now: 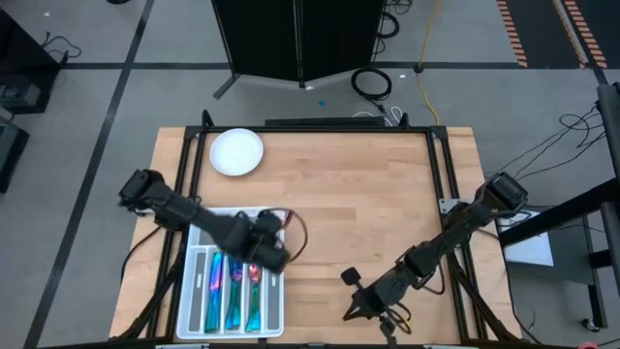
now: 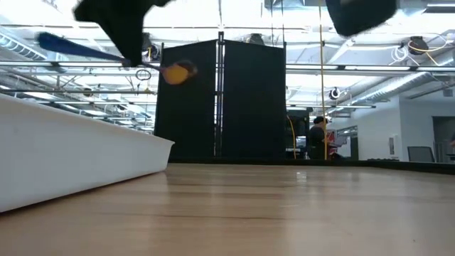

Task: Sort silverware
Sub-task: Put the iridescent blue spoon in the silverware tray

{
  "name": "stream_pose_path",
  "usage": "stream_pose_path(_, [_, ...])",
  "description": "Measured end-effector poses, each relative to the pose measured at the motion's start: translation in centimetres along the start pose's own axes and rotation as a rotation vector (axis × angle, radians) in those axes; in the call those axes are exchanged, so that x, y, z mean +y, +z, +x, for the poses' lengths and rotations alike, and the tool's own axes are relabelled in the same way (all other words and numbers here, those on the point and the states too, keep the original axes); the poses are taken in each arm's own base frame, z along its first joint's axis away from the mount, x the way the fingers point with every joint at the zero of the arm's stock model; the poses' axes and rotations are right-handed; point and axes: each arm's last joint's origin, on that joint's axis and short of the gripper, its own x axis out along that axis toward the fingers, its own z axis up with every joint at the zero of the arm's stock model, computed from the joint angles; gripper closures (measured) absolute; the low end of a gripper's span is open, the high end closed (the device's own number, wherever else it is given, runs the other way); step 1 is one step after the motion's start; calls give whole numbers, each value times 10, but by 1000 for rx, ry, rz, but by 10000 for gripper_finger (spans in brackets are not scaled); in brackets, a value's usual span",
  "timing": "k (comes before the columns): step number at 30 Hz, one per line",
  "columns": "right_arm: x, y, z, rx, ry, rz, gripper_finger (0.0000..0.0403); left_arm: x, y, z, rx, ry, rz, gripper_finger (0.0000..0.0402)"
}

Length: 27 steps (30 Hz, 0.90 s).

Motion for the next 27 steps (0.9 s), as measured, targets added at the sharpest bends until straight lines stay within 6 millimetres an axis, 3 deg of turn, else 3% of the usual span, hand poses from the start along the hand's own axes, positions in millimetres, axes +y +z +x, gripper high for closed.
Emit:
stream_pose_path(9, [9,12,-13,-38,49,-58,403,-14,-69,-27,-154,-54,-230,396])
stream_pose_path(13, [15,11,-14,-34,65,-45,403,-21,-95,-27,-219,-80,-344,396])
stream_pose_path(21, [29,11,-15,-47,105,-42,403,-44,-141,2,-105,-16,-456,396])
stream_pose_path(27, [36,10,-15,-46,123,-55,403,-69,-160,29,-16,-58,-478,396])
